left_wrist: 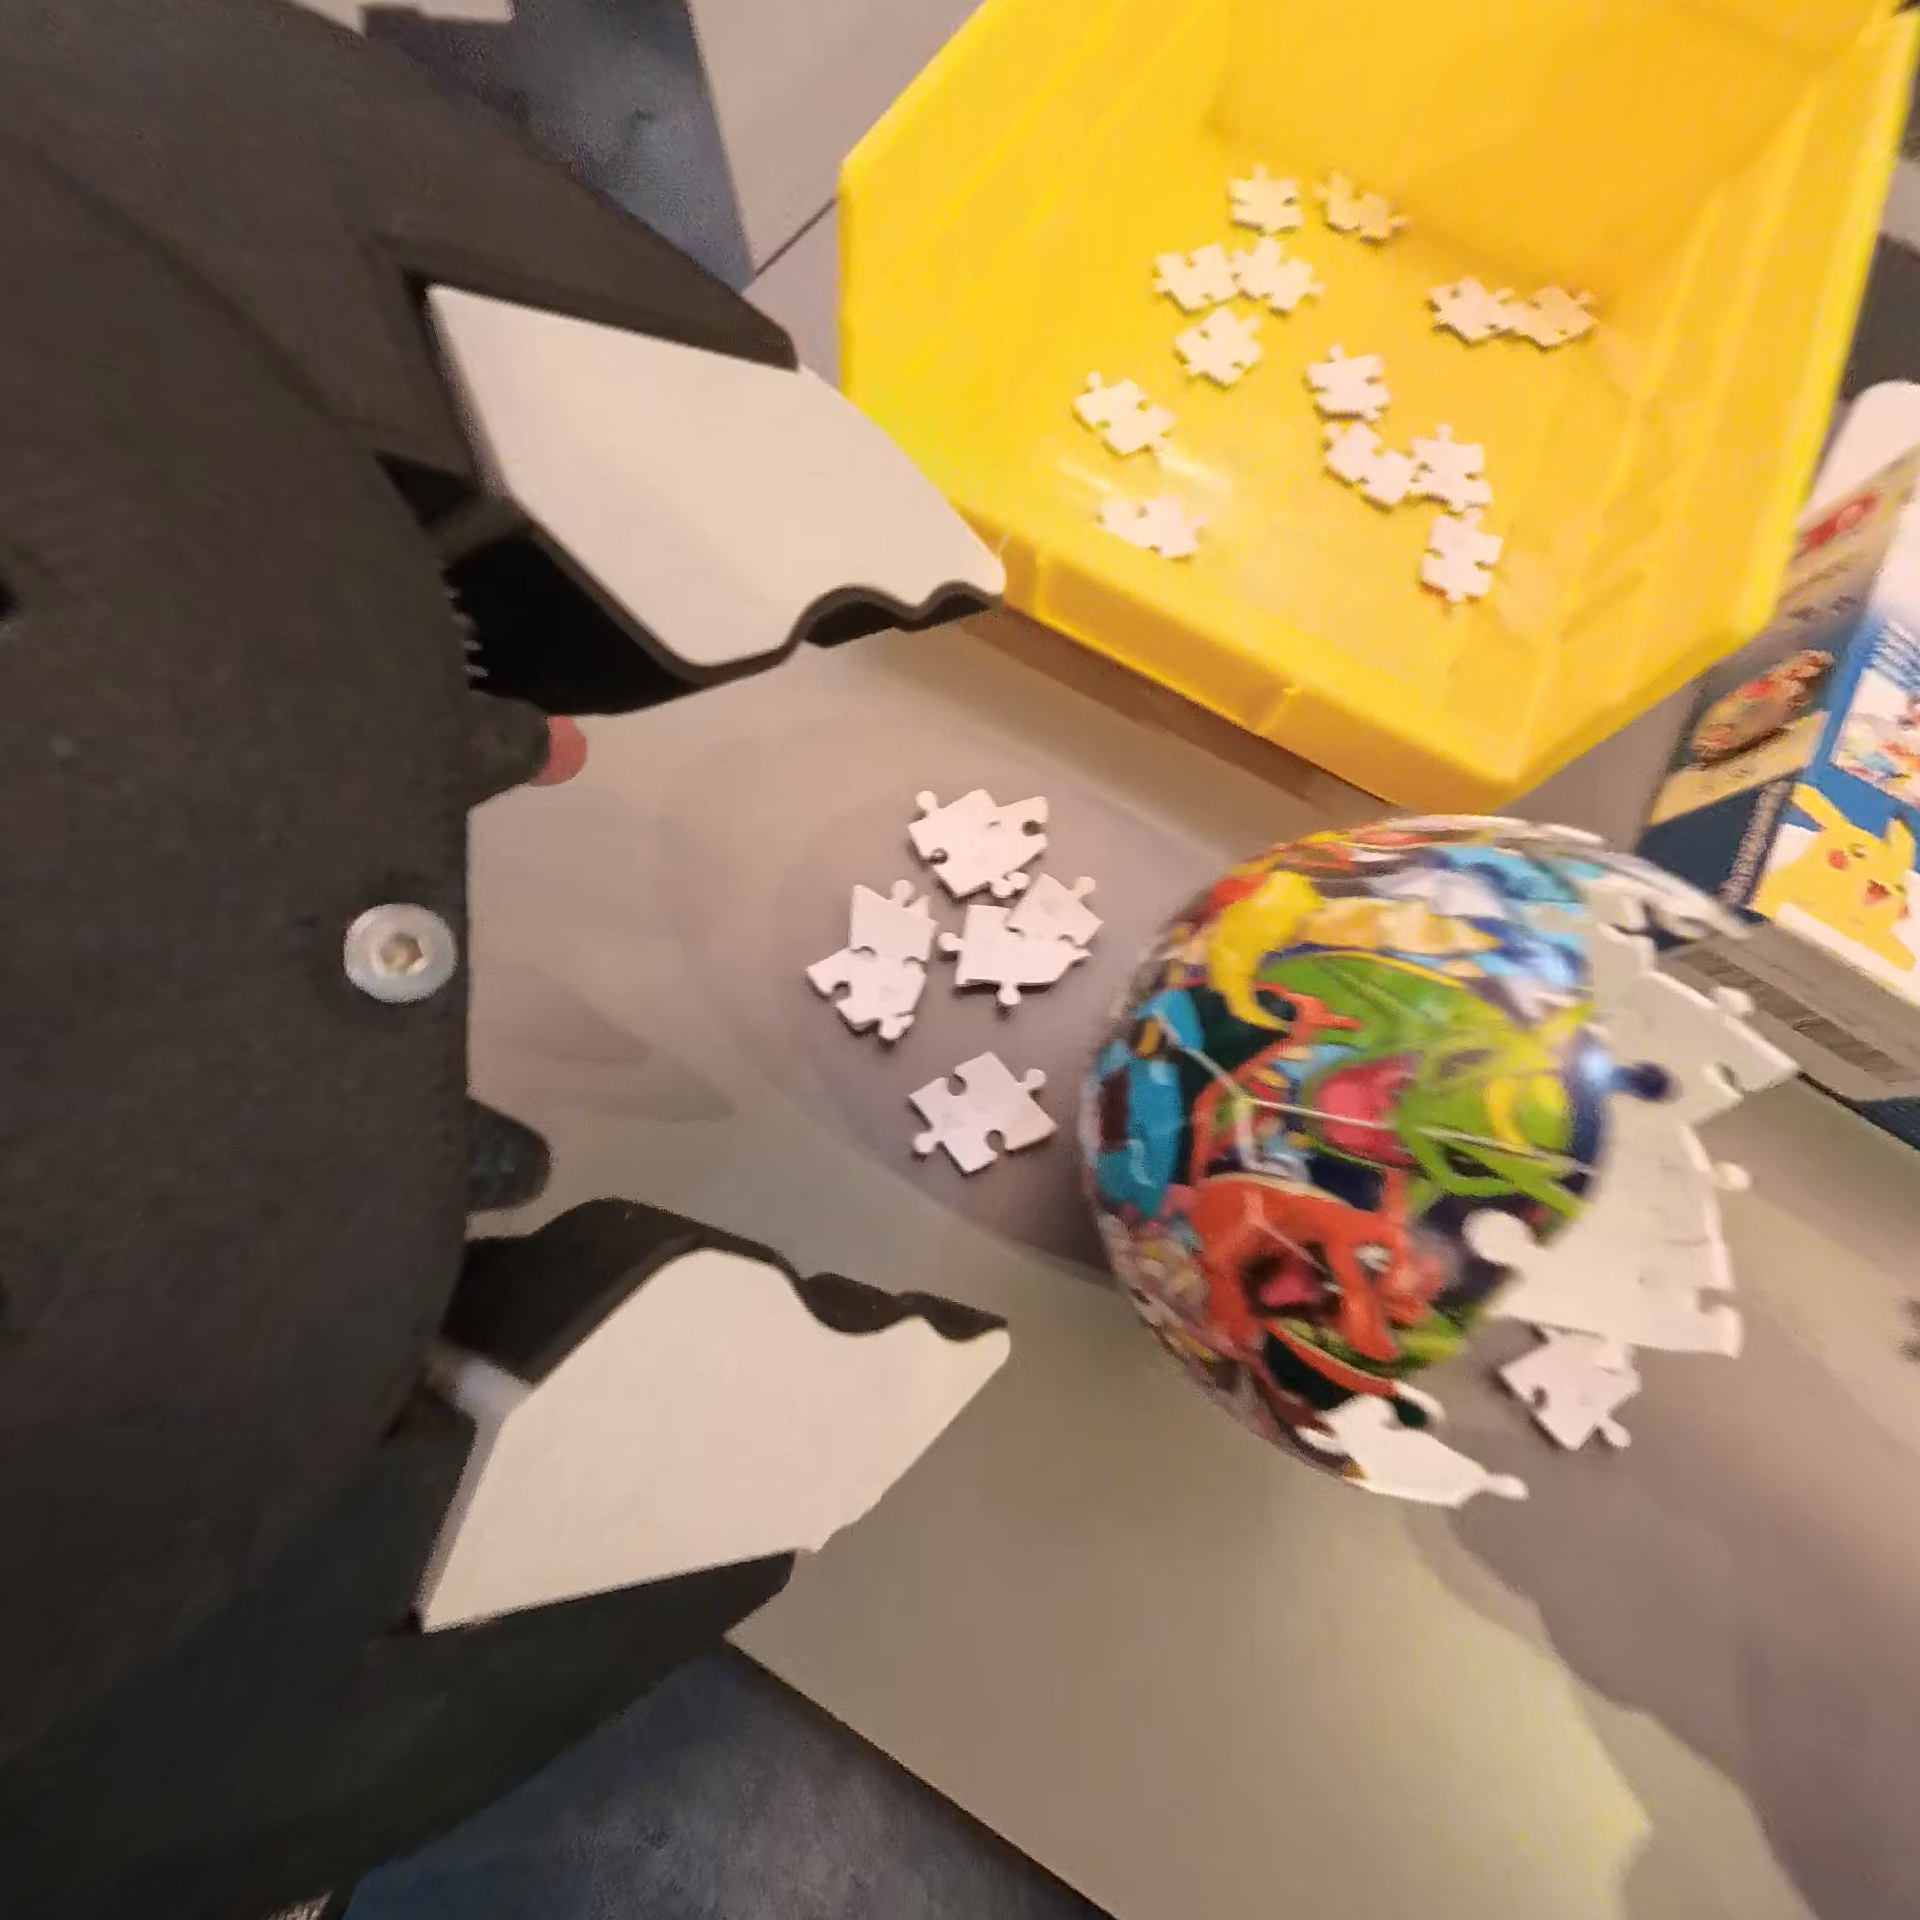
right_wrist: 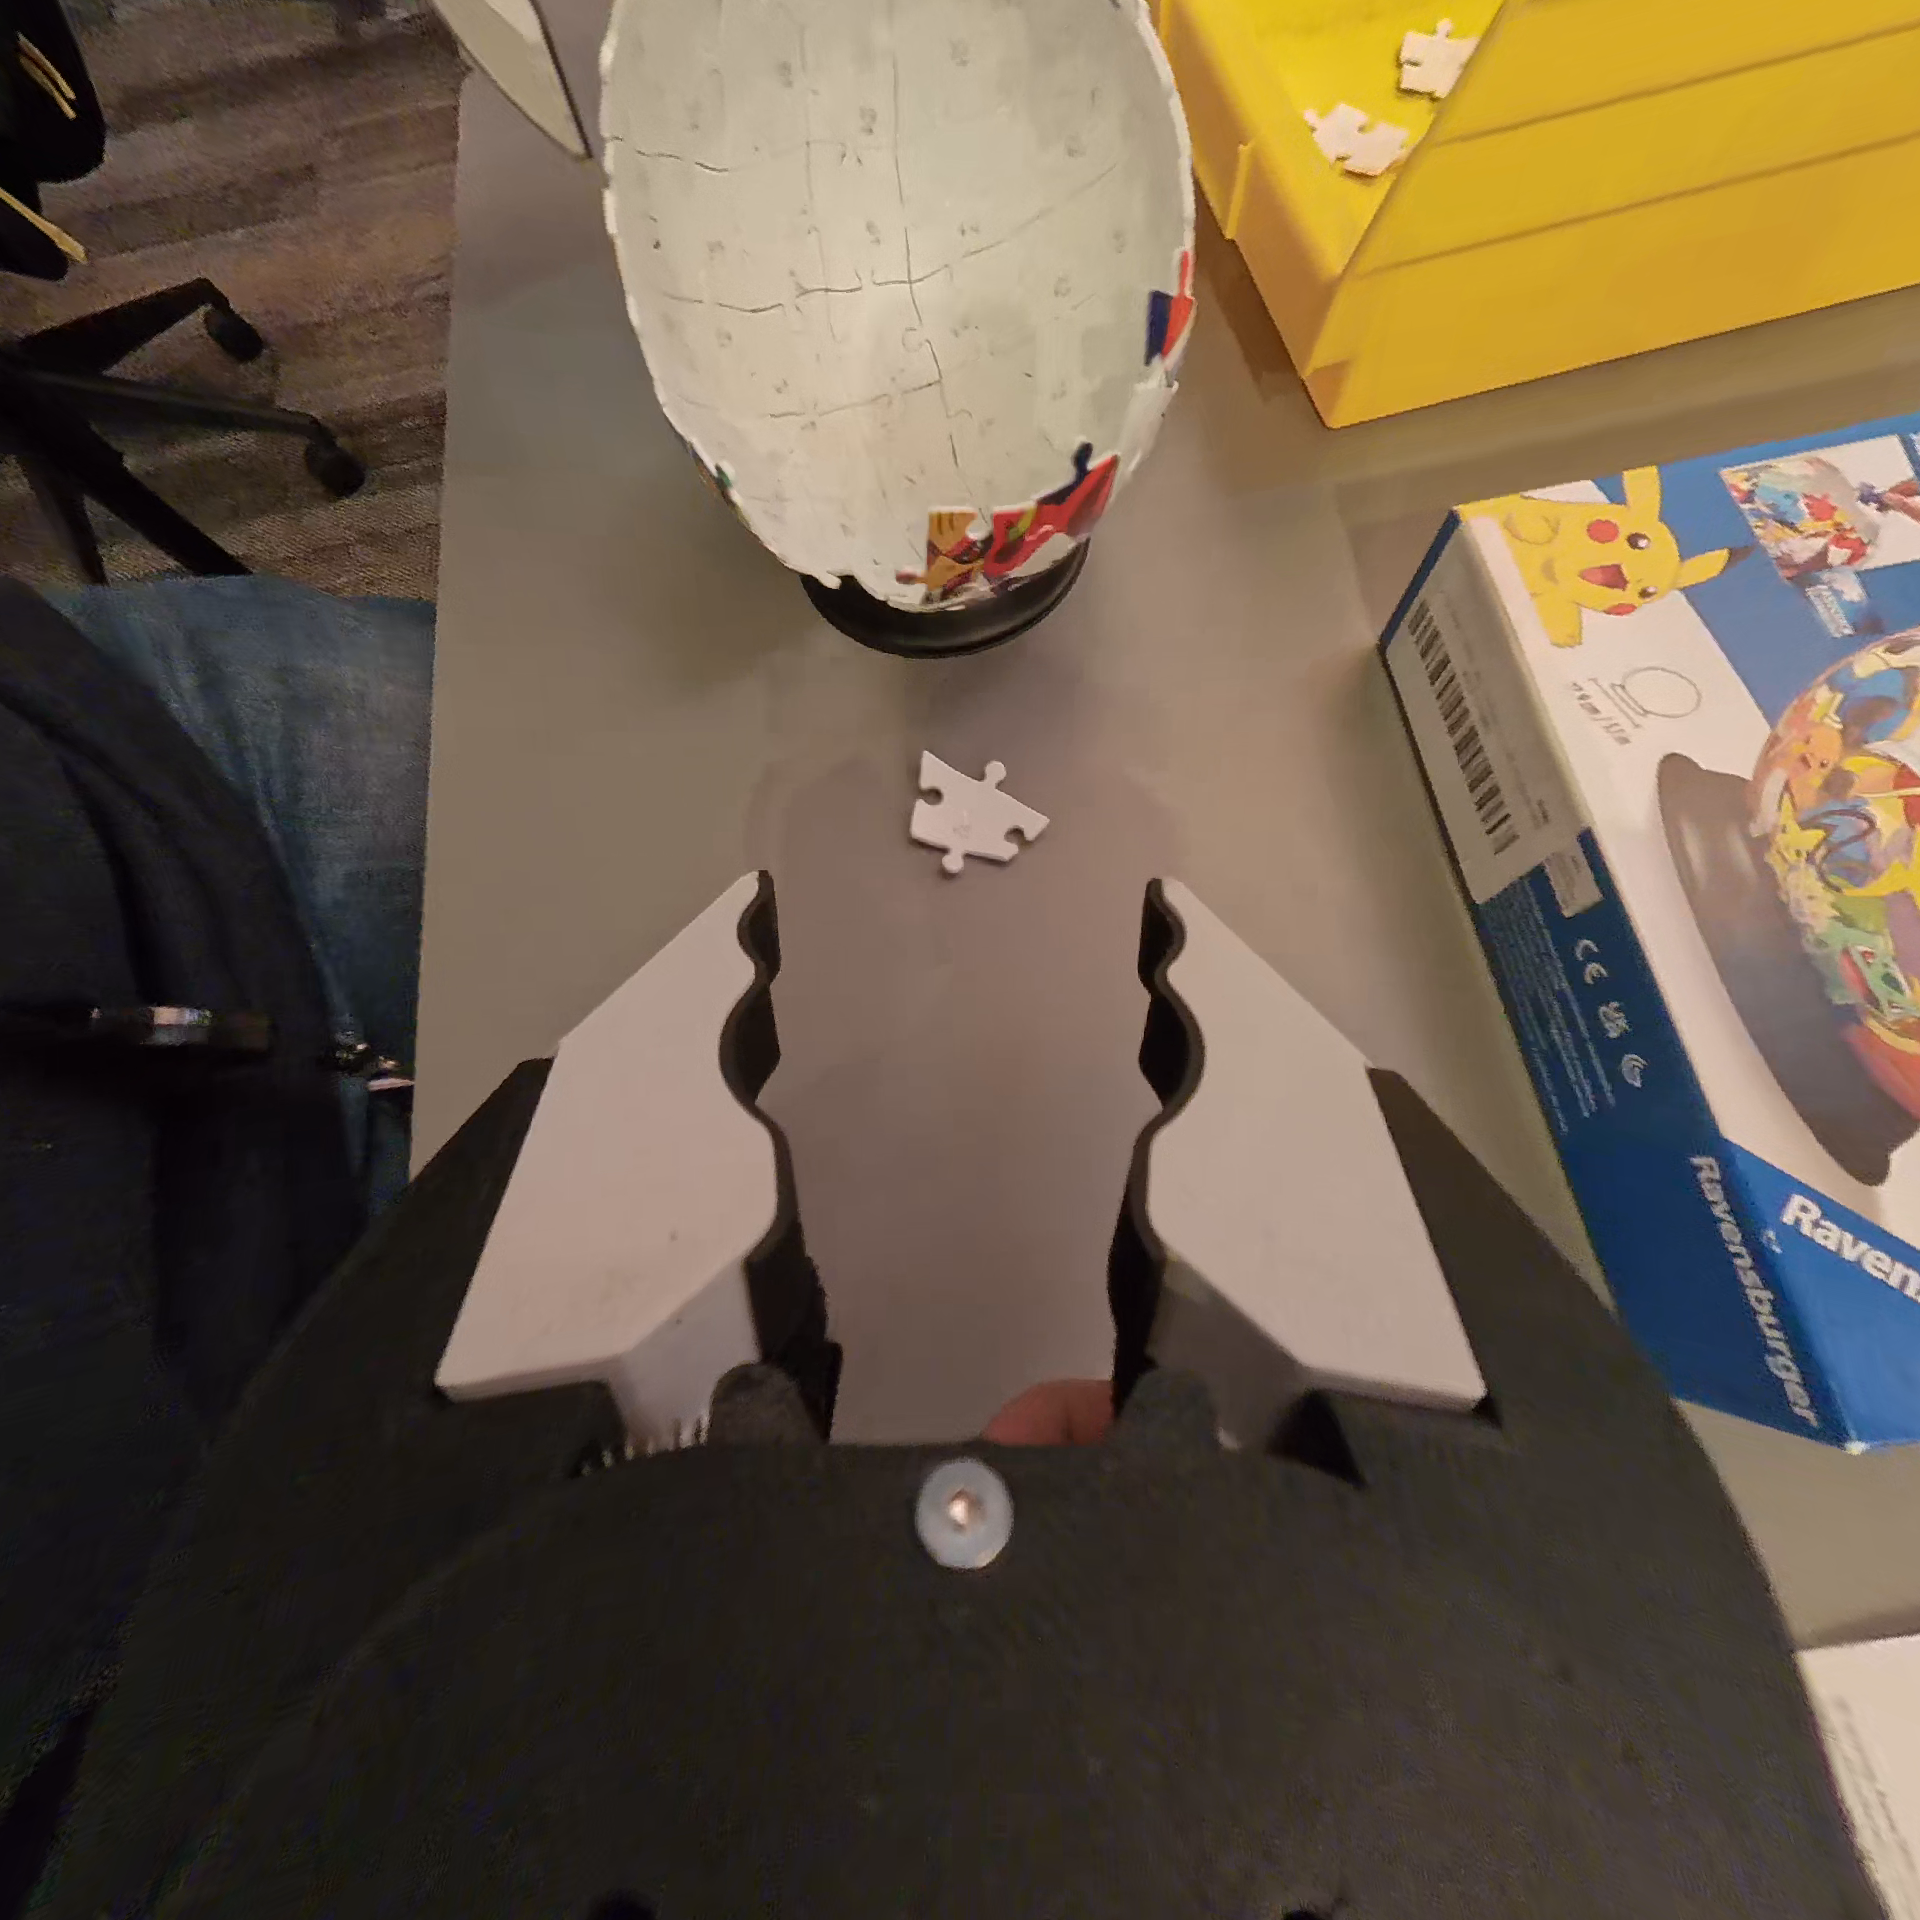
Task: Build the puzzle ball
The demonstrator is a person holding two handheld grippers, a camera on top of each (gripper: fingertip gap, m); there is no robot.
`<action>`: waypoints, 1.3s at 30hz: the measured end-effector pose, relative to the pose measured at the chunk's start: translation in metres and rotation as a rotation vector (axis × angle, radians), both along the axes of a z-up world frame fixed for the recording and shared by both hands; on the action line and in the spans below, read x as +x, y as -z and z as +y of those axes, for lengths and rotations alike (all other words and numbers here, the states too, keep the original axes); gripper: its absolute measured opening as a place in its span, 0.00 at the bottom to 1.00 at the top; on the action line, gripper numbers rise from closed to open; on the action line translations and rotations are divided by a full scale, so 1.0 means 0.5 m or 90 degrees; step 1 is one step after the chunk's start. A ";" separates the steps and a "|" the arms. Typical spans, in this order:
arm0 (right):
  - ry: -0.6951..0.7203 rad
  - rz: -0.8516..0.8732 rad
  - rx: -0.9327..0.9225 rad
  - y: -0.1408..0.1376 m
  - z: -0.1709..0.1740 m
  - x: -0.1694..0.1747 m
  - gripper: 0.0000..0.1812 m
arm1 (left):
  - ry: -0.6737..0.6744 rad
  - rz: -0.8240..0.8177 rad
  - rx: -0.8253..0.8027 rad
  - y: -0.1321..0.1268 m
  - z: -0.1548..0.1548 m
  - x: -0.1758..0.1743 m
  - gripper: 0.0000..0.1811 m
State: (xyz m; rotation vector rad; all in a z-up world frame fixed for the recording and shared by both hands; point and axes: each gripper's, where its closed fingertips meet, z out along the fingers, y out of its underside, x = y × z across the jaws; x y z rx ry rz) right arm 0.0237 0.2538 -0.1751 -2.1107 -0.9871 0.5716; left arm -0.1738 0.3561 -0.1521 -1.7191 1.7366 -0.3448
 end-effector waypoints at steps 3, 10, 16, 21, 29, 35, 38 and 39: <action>0.003 0.007 -0.008 0.002 -0.006 -0.020 0.38 | -0.017 0.005 -0.007 0.028 0.008 -0.033 0.59; 0.035 0.019 -0.044 0.034 -0.014 -0.043 0.36 | -0.004 0.026 -0.031 0.090 0.025 -0.061 0.39; 0.062 0.041 -0.053 0.039 -0.008 -0.060 0.34 | 0.011 0.061 -0.042 0.145 0.043 -0.066 0.35; 0.074 0.050 -0.057 0.045 0.000 -0.073 0.34 | 0.030 0.044 -0.080 0.165 0.038 -0.057 0.24; 0.082 0.064 -0.071 0.052 0.013 -0.086 0.33 | 0.047 -0.009 -0.093 0.157 0.025 -0.060 0.21; 0.079 0.069 -0.077 0.056 0.019 -0.096 0.33 | 0.037 -0.013 -0.100 0.151 0.016 -0.084 0.21; 0.080 0.072 -0.078 0.059 0.017 -0.100 0.33 | 0.027 0.009 -0.108 0.151 0.021 -0.108 0.24; 0.080 0.074 -0.079 0.059 0.016 -0.101 0.33 | 0.023 0.001 -0.107 0.145 0.026 -0.109 0.29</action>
